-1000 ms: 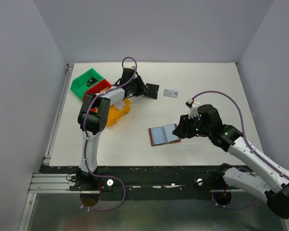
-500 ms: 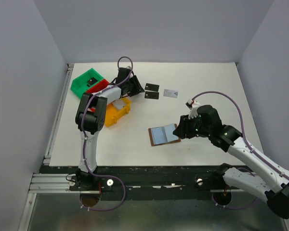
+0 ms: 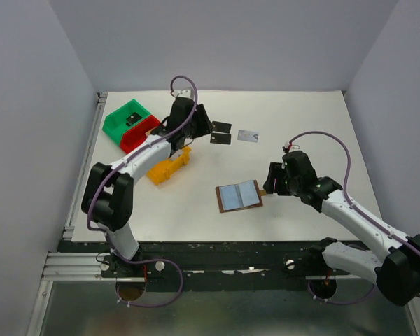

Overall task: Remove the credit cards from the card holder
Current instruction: Remove the credit card from the card holder.

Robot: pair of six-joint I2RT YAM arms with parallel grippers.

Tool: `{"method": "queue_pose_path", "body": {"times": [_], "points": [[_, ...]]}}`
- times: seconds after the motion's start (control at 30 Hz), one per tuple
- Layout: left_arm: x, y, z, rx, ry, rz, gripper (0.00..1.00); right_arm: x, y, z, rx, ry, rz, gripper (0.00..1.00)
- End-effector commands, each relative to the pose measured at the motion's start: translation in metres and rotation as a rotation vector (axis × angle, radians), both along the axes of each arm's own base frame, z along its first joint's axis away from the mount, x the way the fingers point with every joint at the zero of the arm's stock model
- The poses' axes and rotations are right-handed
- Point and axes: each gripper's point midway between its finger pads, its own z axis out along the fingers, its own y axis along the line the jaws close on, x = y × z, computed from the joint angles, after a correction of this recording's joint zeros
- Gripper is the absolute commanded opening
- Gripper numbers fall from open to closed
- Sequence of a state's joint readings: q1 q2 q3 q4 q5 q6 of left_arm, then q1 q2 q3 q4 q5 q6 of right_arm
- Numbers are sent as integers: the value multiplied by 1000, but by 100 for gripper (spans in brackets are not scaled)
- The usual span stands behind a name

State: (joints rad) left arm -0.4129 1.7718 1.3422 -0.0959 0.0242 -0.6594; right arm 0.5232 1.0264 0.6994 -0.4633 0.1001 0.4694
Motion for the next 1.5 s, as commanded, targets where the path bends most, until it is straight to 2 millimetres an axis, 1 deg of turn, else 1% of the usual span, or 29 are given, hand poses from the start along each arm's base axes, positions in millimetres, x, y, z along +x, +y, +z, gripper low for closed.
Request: {"method": "queue_pose_path", "body": {"times": [0.0, 0.03, 0.07, 0.1, 0.13, 0.27, 0.47, 0.6, 0.7, 0.77, 0.8, 0.83, 0.93, 1.0, 1.07, 1.17, 1.27, 1.37, 1.47], "points": [[-53, -18, 3, 118, -31, -24, 65, 7, -11, -30, -11, 74, -91, 65], [-65, -21, 2, 132, -30, -33, 68, 8, -10, -35, -1, 97, -98, 64], [-77, -21, 2, 146, -26, -39, 76, 8, -11, -40, 9, 115, -110, 64], [-88, -22, 1, 148, -20, -49, 95, 10, -10, -42, 23, 121, -108, 64], [-97, -18, 1, 139, -18, -47, 99, 11, -11, -44, 21, 121, -115, 63], [-131, -14, -9, 55, 12, -90, 99, 14, -7, -51, 26, 144, -105, 62], [-166, -8, -20, -55, 26, -116, 99, 18, -7, -67, 9, 192, -110, 59], [-178, 2, -27, -62, 67, -85, 99, 21, -6, -75, 16, 223, -117, 56], [-187, 5, -27, -107, 77, -70, 99, 24, -4, -78, 24, 228, -119, 54], [-193, 3, -29, -156, 73, -75, 99, 27, -5, -81, 19, 236, -123, 51], [-194, 3, -29, -171, 61, -80, 99, 30, -4, -81, 18, 234, -122, 49], [-198, 0, -30, -186, 58, -105, 99, 29, 1, -81, 38, 246, -101, 47], [-201, -1, -29, -178, 46, -134, 99, 31, 4, -84, 48, 253, -95, 39], [-202, -2, -28, -167, 39, -157, 99, 30, 7, -85, 59, 266, -79, 31], [-204, -8, -27, -164, 28, -202, 96, 28, 12, -83, 80, 274, -60, 20], [-206, -17, -30, -134, 42, -281, 90, 22, 17, -73, 125, 260, -34, 0], [-211, -30, -35, -125, 68, -372, 82, 11, 26, -56, 191, 227, 36, 0], [-213, -43, -41, -135, 89, -447, 75, -3, 37, -42, 260, 212, 123, 0], [-216, -54, -49, -143, 116, -503, 75, -13, 40, -35, 293, 200, 163, 0]]}}
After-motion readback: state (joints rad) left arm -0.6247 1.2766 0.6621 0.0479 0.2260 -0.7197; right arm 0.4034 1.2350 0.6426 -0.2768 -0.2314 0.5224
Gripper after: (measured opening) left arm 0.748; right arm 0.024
